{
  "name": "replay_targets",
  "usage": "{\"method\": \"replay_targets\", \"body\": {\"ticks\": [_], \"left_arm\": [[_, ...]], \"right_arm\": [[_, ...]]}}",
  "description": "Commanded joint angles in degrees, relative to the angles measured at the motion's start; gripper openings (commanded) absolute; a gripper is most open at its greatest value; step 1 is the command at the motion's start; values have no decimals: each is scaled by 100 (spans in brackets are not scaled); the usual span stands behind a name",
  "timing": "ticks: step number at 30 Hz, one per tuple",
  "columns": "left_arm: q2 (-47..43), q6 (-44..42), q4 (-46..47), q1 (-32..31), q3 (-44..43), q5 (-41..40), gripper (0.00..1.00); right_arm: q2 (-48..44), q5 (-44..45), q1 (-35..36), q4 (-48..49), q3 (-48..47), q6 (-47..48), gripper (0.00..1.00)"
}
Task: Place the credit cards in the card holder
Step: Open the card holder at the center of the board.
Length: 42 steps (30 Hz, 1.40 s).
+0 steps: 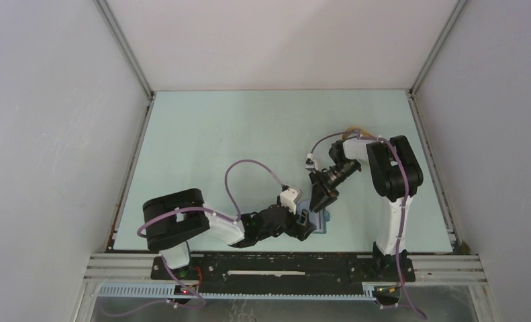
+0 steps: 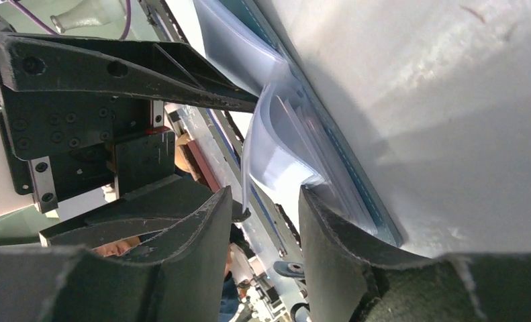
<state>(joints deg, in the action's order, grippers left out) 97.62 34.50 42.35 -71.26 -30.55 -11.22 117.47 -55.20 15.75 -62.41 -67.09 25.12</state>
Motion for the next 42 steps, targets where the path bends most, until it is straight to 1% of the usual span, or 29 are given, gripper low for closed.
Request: {"method": "replay_targets", "body": {"ticks": [1,7,10,12,15,19,23,26,30,32,35,42], "left_arm": [[115,-27,-118,-30,-214,-9,83],[144,49,-362,-32,-311,-192,82],[174,112,-637,-33,-415,-337,78],[195,170,-786,-28,-474,-432,71],[179,267,-938,-28,-495,-597,63],[131,382,-1039,-28,-451,-773,48],[75,480,-1036,-4,-379,-853,42],[43,528,-961,20,-305,-829,40],[20,603,-624,97,-123,-661,40],[37,631,-497,144,-67,-570,40],[52,629,-450,165,-57,-505,40],[64,620,-385,165,-39,-469,40]], "right_arm": [[65,-429,85,172,-186,-96,50],[146,-470,179,241,-191,-224,50],[174,-509,209,247,-195,-247,50],[179,-563,218,247,-195,-236,50],[128,-614,195,206,-206,-188,50],[-21,-615,106,142,-242,-95,50],[-473,-442,-111,106,-261,-8,50],[-969,-209,-303,132,-193,69,50],[-1464,452,-362,283,126,203,51],[-1332,541,-372,152,190,242,51],[-893,486,-371,-15,170,314,50],[-442,514,-232,-56,49,279,50]]}}
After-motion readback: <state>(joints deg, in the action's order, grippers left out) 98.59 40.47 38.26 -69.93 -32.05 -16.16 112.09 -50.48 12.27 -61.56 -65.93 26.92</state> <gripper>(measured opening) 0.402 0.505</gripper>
